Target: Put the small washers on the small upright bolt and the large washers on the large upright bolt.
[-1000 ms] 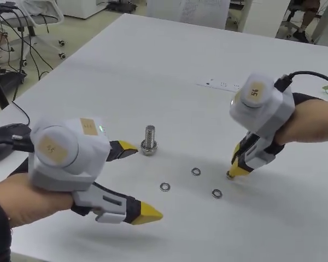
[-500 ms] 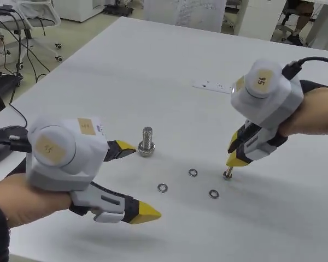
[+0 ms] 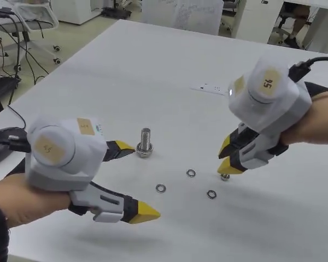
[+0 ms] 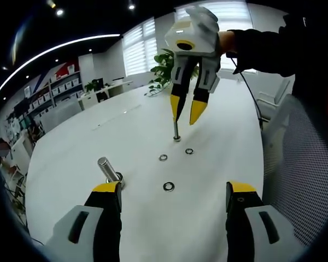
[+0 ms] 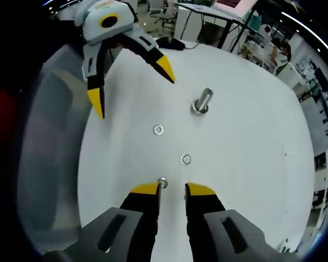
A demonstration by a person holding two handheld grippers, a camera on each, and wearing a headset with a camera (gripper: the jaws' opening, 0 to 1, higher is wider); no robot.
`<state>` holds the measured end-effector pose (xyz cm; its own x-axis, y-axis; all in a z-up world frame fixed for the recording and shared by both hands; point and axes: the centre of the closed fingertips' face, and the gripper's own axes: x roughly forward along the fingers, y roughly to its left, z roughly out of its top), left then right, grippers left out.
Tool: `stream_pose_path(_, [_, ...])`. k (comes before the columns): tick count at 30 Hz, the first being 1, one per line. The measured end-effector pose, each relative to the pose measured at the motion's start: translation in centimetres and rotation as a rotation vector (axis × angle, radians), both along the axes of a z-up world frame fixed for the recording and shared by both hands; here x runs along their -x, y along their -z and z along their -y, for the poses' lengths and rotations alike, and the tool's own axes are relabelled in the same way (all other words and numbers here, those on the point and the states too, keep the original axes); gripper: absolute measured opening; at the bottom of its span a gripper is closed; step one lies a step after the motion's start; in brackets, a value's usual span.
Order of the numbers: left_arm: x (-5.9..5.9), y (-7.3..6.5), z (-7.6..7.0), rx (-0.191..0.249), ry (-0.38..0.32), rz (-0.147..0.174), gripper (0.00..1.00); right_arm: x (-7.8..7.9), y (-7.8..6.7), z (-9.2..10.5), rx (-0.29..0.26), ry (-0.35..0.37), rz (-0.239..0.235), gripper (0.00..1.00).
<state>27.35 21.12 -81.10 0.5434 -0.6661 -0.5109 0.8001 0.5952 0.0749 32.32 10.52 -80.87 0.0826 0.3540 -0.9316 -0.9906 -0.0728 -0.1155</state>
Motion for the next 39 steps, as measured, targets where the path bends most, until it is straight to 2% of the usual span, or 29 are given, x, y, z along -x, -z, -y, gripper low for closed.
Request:
stream_pose_path(6, [0.1, 0.0, 0.0, 0.0, 0.0, 0.001, 0.78, 1.2, 1.4, 0.3, 0.013, 0.005, -0.03, 0.19])
stream_pose_path(12, [0.2, 0.0, 0.0, 0.0, 0.003, -0.001, 0.77, 2.0, 3.6, 0.5, 0.029, 0.019, -0.071, 0.18])
stream_pose_path(19, [0.2, 0.2, -0.2, -0.001, 0.001, -0.002, 0.77, 1.7, 5.1, 0.4, 0.033, 0.042, -0.093, 0.18])
stream_pose_path(29, [0.0, 0.3, -0.4, -0.001, -0.002, -0.007, 0.77, 0.8, 6.4, 0.1, 0.047, 0.056, -0.073, 0.18])
stream_pose_path(39, [-0.1, 0.4, -0.4, 0.0, -0.002, -0.01, 0.77, 0.4, 7.0, 0.4, 0.058, 0.069, -0.085, 0.18])
